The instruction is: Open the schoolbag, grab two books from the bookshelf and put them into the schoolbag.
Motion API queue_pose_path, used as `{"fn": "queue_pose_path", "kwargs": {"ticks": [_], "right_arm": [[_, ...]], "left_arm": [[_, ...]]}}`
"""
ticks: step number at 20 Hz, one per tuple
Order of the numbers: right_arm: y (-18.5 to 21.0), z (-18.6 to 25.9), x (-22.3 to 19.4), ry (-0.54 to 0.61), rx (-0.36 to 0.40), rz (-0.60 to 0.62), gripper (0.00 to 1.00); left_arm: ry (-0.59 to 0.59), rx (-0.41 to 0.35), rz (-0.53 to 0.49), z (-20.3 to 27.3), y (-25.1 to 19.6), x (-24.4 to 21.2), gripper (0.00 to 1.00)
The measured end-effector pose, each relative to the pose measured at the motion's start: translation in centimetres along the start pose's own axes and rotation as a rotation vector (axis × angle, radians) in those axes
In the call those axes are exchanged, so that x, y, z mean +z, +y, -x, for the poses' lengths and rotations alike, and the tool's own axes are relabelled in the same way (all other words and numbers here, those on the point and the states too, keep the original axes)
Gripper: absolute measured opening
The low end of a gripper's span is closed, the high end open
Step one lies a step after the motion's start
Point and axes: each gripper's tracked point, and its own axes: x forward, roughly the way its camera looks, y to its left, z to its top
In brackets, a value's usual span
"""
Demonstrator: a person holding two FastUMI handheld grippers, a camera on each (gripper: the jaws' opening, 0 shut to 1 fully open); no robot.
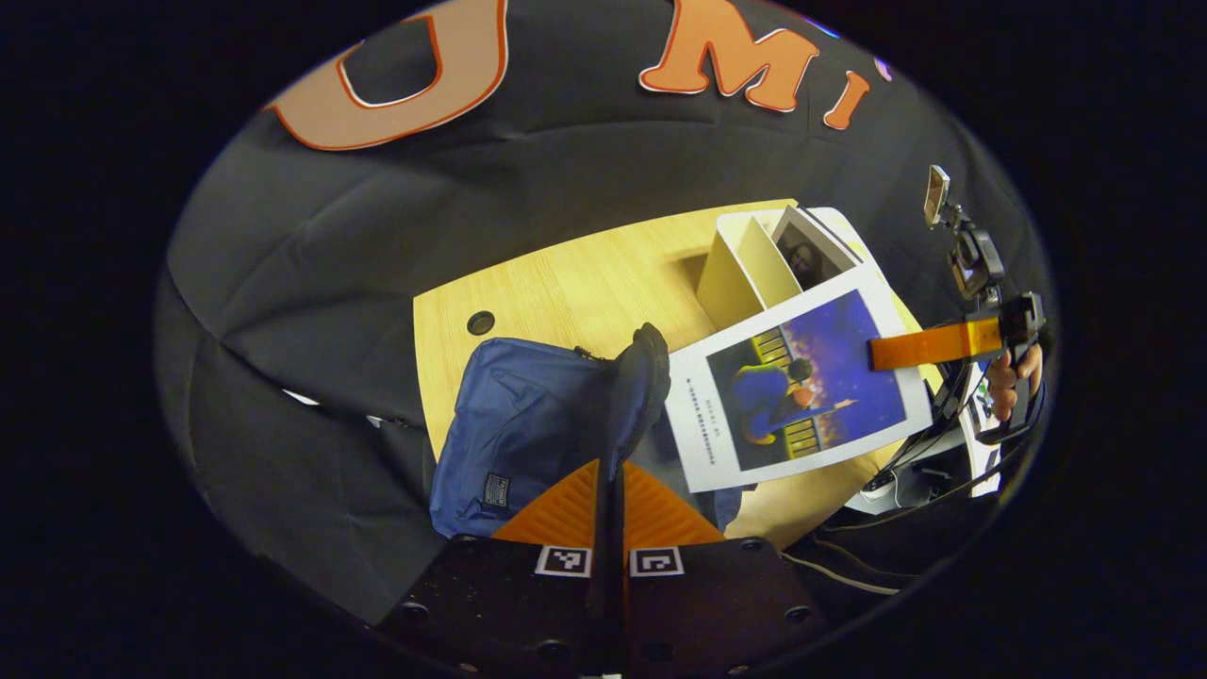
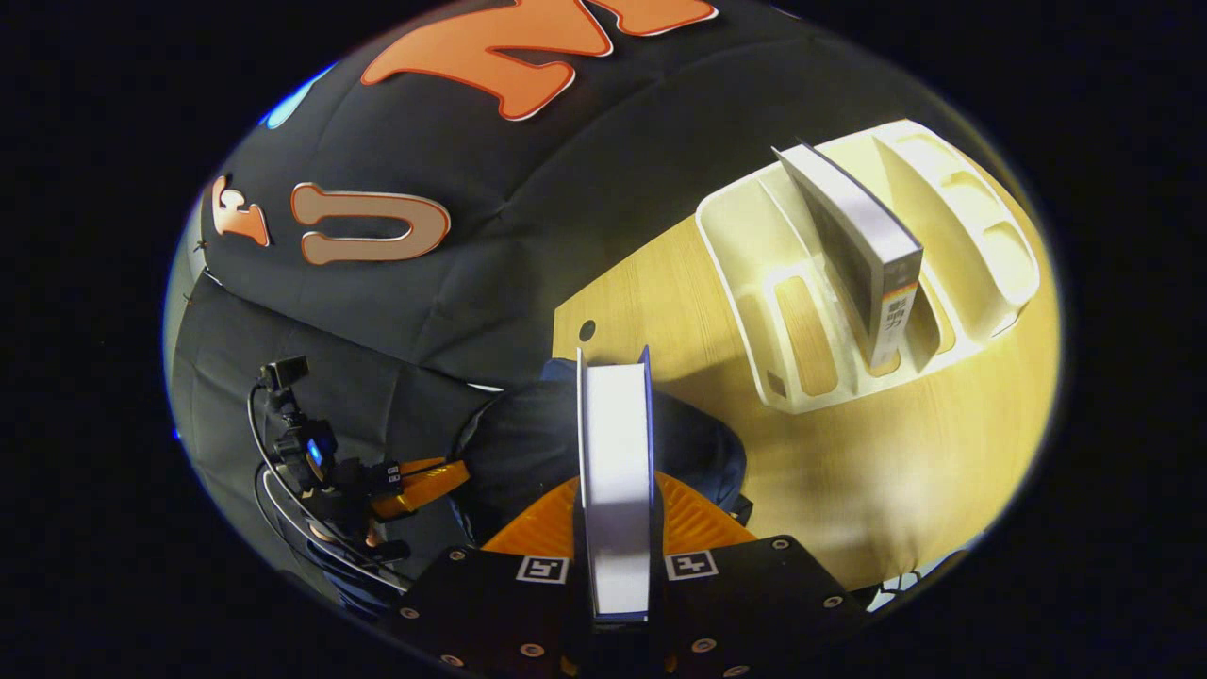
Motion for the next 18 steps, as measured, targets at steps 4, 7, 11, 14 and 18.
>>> {"fn": "queue_pose_path", "kwargs": {"ticks": [4, 7, 11, 14, 18], "right_arm": [[-0.7, -3.1, -2.3, -0.017, 0.019, -0.075, 0.22], [-1.0, -5.2, -3.8, -0.014, 0.050, -0.153, 0.22], [-1.1, -8.3, -5.7, -0.022, 0.066, -0.181, 0.21], [-0.5, -10.8, -6.3, -0.044, 0.087, -0.214, 0.22], [-0.2, -14.6, -7.3, -0.050, 0.088, -0.252, 0.22]], "left_arm": [[0.018, 0.012, -0.023, 0.2, -0.2, 0.6, 0.01], [0.030, 0.004, -0.033, 0.0, -0.4, 0.5, 0.01], [0.039, 0.000, -0.046, 0.0, -0.8, 0.8, 0.01], [0.042, -0.004, -0.061, 0.0, -1.2, 0.9, 0.01], [0.049, -0.032, -0.071, 0.1, -2.4, 0.6, 0.01]]}}
